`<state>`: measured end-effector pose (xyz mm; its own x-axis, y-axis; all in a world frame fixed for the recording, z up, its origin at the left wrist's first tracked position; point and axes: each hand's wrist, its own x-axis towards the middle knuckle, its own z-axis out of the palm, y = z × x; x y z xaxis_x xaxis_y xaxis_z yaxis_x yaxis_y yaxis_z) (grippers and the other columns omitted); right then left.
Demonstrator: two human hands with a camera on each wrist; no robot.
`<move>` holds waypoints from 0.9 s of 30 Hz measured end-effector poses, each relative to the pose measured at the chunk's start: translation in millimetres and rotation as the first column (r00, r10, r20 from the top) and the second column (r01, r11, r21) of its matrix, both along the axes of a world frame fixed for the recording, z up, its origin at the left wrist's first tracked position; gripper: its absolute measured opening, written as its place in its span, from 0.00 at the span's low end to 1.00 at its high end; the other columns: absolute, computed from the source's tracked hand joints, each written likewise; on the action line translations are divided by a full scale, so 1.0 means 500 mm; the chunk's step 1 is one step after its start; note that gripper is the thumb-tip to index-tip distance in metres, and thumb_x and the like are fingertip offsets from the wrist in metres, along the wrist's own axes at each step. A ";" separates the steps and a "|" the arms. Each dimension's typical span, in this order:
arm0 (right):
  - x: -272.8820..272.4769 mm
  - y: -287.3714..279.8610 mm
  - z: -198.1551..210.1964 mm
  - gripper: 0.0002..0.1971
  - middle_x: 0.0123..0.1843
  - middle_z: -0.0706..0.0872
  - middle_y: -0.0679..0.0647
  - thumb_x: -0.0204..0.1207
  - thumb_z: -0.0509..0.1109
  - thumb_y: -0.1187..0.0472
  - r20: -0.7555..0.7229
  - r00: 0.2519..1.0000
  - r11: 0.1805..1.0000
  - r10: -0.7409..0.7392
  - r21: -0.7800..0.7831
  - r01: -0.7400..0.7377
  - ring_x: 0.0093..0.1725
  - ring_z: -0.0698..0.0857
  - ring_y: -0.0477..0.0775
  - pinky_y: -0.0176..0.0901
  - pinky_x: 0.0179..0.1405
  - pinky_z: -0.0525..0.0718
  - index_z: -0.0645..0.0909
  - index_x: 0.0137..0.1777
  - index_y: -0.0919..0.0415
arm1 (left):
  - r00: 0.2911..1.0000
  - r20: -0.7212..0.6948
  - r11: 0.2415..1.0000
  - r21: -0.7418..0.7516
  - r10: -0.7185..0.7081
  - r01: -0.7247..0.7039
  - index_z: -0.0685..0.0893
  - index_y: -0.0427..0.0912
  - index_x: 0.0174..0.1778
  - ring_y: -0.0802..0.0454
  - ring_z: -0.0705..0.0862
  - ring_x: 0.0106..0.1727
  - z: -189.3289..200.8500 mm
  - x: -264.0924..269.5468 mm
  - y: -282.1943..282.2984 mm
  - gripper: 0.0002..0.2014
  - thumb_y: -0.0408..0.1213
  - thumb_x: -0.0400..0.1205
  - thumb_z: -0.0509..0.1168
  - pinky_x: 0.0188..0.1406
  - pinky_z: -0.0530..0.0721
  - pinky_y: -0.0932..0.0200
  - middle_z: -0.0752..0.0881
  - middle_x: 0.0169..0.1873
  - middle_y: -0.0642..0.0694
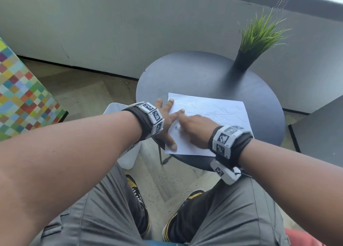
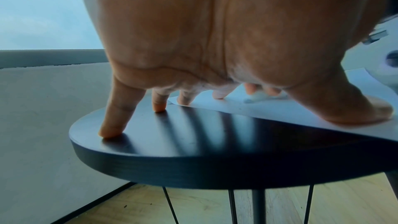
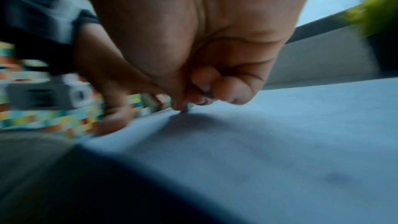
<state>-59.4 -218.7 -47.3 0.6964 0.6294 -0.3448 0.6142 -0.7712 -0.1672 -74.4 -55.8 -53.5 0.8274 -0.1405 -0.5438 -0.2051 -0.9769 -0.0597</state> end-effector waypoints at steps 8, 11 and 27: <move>0.045 -0.026 0.011 0.07 0.53 0.83 0.64 0.81 0.57 0.54 0.090 0.979 0.982 -0.184 -0.014 0.186 0.45 0.79 0.64 0.50 0.40 0.73 0.65 0.52 0.56 | 1.000 0.017 1.000 0.024 -0.007 0.007 0.33 0.68 0.84 0.25 0.46 0.83 -0.008 0.007 -0.005 0.67 0.82 0.58 0.69 0.76 0.62 0.21 0.34 0.87 0.39; -0.013 -0.017 0.012 0.10 0.53 0.84 0.63 0.82 0.59 0.58 -0.050 0.992 0.993 0.116 -0.031 -0.117 0.49 0.81 0.65 0.50 0.41 0.75 0.69 0.61 0.60 | 1.000 0.008 1.000 0.028 -0.014 0.014 0.33 0.69 0.84 0.23 0.45 0.83 -0.005 0.009 -0.008 0.67 0.81 0.58 0.70 0.76 0.61 0.21 0.33 0.86 0.38; 0.010 -0.055 0.013 0.09 0.53 0.83 0.64 0.82 0.56 0.53 0.090 0.986 0.990 -0.139 -0.018 0.141 0.46 0.80 0.66 0.53 0.42 0.78 0.65 0.55 0.57 | 1.000 -0.006 0.998 0.064 -0.028 0.028 0.33 0.75 0.81 0.21 0.50 0.82 0.012 0.009 -0.018 0.65 0.82 0.56 0.69 0.76 0.63 0.22 0.34 0.86 0.37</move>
